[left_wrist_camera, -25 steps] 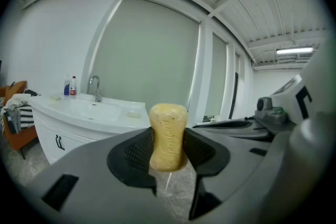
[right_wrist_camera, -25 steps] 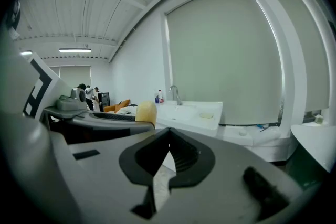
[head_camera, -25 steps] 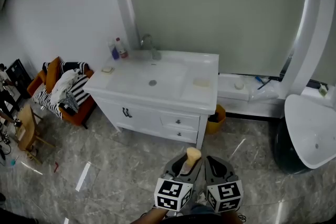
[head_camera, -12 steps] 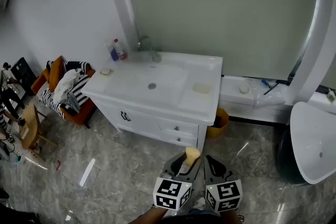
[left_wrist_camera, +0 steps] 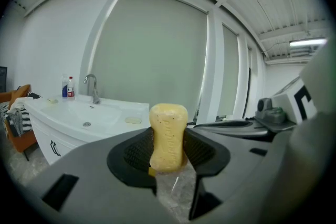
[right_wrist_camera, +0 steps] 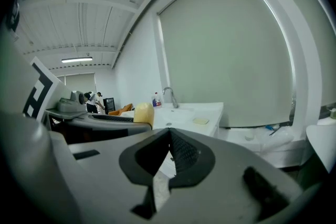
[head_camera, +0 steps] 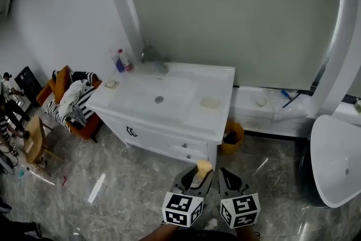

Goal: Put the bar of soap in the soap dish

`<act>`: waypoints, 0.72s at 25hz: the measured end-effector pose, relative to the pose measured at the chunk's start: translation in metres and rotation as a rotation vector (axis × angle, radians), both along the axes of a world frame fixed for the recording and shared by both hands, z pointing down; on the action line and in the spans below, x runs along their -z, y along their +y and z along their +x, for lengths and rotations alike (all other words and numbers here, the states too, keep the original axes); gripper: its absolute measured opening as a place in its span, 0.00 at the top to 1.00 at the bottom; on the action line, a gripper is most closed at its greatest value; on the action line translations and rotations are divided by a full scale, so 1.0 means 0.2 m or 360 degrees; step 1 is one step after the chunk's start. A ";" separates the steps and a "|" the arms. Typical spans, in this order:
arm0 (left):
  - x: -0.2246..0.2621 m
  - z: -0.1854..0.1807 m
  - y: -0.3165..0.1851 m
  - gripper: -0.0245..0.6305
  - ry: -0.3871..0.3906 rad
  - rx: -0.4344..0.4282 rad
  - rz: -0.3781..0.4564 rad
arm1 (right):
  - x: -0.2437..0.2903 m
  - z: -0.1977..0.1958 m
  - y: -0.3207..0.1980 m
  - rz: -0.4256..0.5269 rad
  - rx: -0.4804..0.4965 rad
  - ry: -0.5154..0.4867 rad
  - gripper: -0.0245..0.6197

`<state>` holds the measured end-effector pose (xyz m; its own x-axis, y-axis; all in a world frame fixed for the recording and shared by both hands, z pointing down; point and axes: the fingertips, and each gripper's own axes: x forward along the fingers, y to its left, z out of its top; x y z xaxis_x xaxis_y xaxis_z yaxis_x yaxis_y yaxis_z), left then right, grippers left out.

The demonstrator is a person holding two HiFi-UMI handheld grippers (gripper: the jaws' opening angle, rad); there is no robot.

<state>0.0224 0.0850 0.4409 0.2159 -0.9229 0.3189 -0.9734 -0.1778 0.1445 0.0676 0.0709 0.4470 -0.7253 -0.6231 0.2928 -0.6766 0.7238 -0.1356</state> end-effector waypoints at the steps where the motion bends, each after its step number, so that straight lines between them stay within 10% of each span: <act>1: 0.00 0.00 -0.01 0.68 -0.0003 0.0005 -0.0005 | 0.00 0.01 -0.01 -0.0001 0.0002 -0.0003 0.94; 18: -0.06 -0.09 -0.34 0.68 0.0027 -0.0064 0.0001 | -0.06 -0.07 -0.32 -0.0008 -0.0059 0.0060 0.94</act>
